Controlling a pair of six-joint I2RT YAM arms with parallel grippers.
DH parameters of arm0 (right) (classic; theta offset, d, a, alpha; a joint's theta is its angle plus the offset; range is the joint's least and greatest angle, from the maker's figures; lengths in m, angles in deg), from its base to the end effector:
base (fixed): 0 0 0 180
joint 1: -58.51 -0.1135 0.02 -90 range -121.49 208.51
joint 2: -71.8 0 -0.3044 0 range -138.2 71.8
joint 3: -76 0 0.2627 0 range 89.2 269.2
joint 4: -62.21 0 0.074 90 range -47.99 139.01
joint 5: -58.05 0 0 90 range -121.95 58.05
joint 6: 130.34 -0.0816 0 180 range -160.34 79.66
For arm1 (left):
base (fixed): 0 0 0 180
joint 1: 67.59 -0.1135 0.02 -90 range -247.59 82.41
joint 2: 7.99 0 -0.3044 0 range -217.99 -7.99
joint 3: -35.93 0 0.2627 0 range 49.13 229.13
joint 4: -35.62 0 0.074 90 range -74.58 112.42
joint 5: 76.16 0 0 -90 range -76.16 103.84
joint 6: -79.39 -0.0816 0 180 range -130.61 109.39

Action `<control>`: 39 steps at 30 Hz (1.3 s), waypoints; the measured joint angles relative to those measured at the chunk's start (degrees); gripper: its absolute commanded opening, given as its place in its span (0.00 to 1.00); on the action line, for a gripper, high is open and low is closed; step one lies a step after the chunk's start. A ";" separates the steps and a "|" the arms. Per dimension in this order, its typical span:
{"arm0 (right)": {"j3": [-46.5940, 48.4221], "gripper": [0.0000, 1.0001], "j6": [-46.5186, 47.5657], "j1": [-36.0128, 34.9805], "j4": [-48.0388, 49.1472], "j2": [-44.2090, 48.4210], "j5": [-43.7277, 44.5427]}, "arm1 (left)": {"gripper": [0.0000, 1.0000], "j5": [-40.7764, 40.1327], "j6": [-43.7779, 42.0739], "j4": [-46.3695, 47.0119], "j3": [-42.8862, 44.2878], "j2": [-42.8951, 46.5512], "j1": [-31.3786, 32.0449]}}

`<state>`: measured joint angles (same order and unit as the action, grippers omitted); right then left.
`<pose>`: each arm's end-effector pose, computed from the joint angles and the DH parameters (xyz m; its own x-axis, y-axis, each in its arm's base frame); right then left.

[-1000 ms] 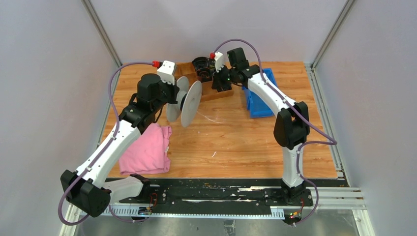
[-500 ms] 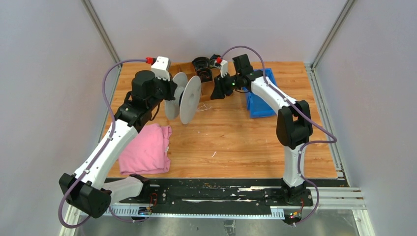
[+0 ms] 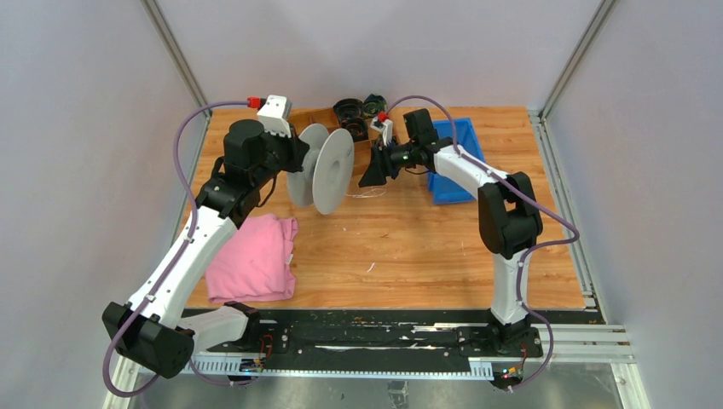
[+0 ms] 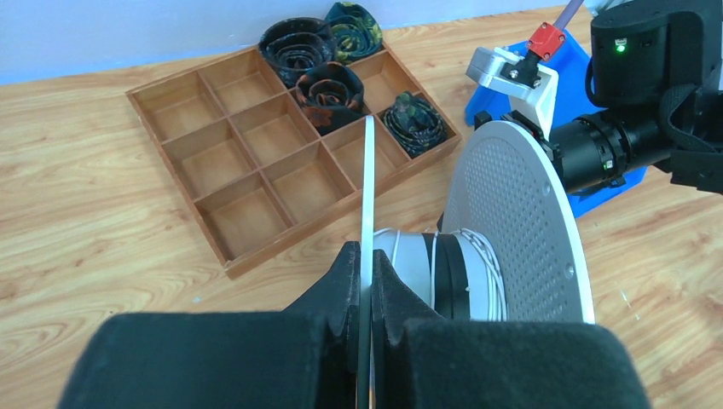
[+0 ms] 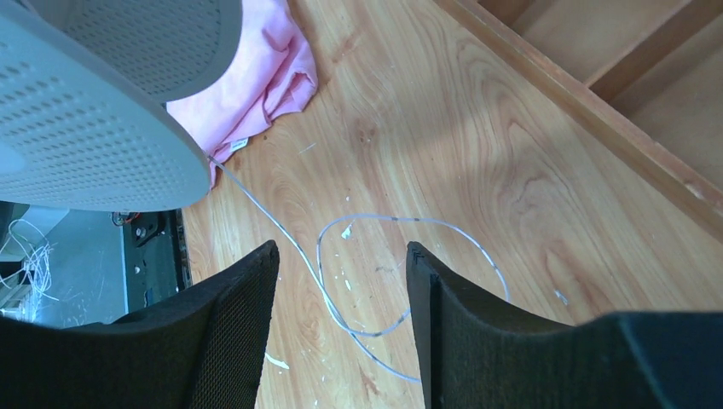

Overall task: Wrap the cables
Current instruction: Wrap the cable around the cable reel.

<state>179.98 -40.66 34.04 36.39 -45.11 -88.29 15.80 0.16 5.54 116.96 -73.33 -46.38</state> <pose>0.4331 0.2717 0.2515 -0.5743 -0.2579 -0.7770 -0.8172 0.2370 0.5253 0.2755 -0.1099 0.4225 -0.3009 -0.0835 -0.9500 0.3423 0.9203 -0.1894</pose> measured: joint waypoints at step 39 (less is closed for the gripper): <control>-9.99 0.14 -0.61 -5.38 7.39 -3.67 -4.63 | 0.00 -0.11 2.86 -0.48 1.25 -0.15 -1.75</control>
<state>169.99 -41.27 28.66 43.78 -48.78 -92.92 15.69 3.02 5.06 118.21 -73.48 -48.12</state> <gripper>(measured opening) 0.154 0.037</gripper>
